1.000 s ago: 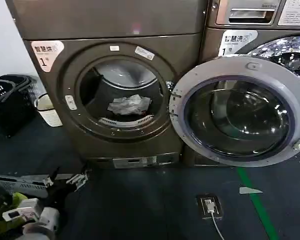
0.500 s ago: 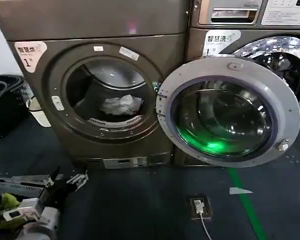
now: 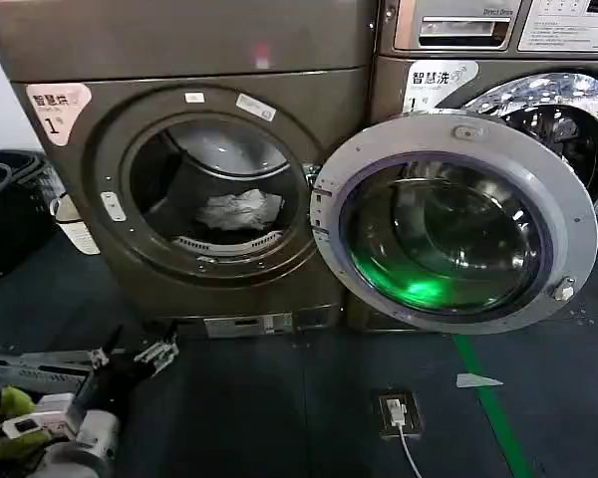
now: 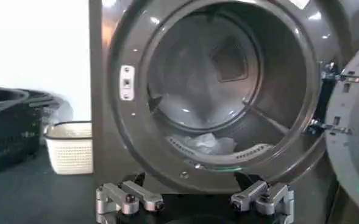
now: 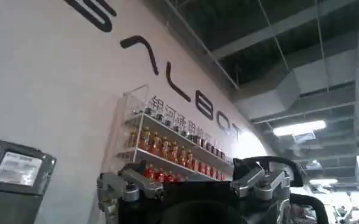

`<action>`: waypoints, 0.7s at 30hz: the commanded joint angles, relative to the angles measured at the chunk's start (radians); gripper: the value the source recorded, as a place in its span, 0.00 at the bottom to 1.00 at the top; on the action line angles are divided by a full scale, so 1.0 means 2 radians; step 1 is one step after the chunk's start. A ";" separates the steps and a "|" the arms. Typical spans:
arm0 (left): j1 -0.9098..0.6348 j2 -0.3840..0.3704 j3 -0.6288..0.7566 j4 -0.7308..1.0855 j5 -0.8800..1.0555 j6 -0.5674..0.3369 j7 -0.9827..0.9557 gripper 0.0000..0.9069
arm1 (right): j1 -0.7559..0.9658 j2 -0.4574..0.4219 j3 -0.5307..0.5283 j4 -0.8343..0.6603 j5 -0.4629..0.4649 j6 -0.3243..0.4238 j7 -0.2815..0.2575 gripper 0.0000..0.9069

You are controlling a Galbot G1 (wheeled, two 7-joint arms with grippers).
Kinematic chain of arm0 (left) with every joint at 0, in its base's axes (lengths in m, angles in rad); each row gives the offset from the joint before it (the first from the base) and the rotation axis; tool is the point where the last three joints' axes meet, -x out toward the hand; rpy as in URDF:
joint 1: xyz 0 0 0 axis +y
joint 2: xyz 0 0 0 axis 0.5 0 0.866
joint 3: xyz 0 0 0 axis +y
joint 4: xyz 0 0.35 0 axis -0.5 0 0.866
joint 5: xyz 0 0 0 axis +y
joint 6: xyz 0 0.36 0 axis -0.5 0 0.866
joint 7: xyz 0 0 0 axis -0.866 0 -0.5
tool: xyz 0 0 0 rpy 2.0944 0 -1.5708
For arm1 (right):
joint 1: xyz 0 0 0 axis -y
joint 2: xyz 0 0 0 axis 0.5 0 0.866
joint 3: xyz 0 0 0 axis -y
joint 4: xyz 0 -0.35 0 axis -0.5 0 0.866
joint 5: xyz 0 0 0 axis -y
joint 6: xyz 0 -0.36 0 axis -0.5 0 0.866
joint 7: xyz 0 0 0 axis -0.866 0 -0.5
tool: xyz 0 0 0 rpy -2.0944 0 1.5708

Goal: Grasp the clothes from the dryer.

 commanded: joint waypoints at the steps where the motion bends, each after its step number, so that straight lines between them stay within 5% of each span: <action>1: -0.001 0.002 0.001 0.000 0.000 0.000 0.000 1.00 | -0.001 0.000 0.001 0.002 0.004 0.000 0.002 1.00; 21: -0.007 0.009 0.013 0.002 0.000 0.000 0.001 1.00 | -0.008 0.007 0.003 0.017 0.003 -0.003 0.008 1.00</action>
